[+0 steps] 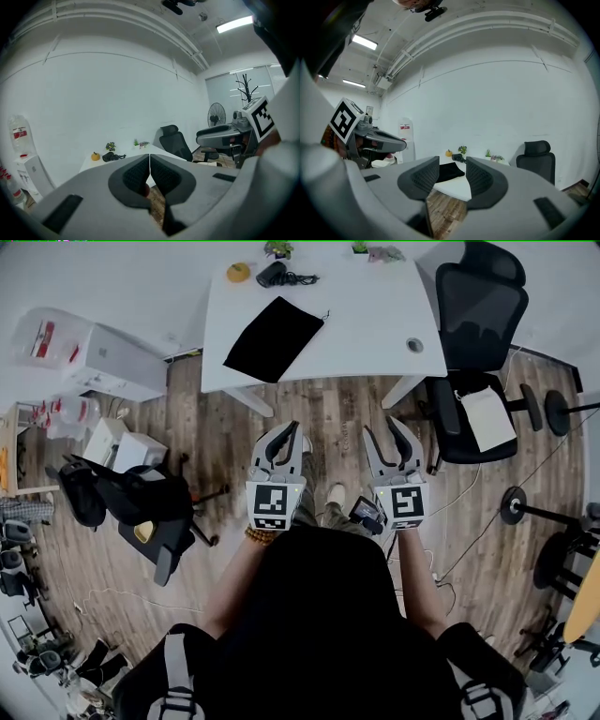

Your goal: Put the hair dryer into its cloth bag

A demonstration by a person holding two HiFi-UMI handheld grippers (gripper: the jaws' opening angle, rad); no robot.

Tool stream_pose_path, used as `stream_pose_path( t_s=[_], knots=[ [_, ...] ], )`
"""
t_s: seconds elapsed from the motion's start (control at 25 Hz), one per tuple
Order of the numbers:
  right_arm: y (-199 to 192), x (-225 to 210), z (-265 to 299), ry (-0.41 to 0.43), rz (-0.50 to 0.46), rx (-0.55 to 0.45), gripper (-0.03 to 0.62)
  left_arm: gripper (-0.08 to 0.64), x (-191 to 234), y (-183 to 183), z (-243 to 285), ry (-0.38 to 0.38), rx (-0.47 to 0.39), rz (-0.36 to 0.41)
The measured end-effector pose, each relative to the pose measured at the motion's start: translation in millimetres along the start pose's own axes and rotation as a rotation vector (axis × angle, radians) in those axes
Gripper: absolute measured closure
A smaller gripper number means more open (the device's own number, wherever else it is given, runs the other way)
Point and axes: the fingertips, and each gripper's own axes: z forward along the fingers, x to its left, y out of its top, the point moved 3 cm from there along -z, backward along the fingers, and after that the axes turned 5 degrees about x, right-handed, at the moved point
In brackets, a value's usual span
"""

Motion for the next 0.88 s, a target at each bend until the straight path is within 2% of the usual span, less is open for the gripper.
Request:
stream_pose_path(
  t_s=[0.24, 0.48, 0.88],
  knots=[
    [-7.7, -25.2, 30.5, -0.05, 0.009, 0.066, 0.382, 0.535, 21.8, -7.5, 42.6, -0.029, 0.007, -0.036],
    [-3.3, -59.9, 76.9, -0.081, -0.01, 0.145, 0.363, 0.534, 54.3, -2.3, 108.4, -0.069, 0.019, -0.066],
    [18.3, -72.0, 193.8, -0.075, 0.011, 0.237, 0.345, 0.534, 159.7, -8.6, 205.6, -0.096, 0.112, -0.04]
  ],
)
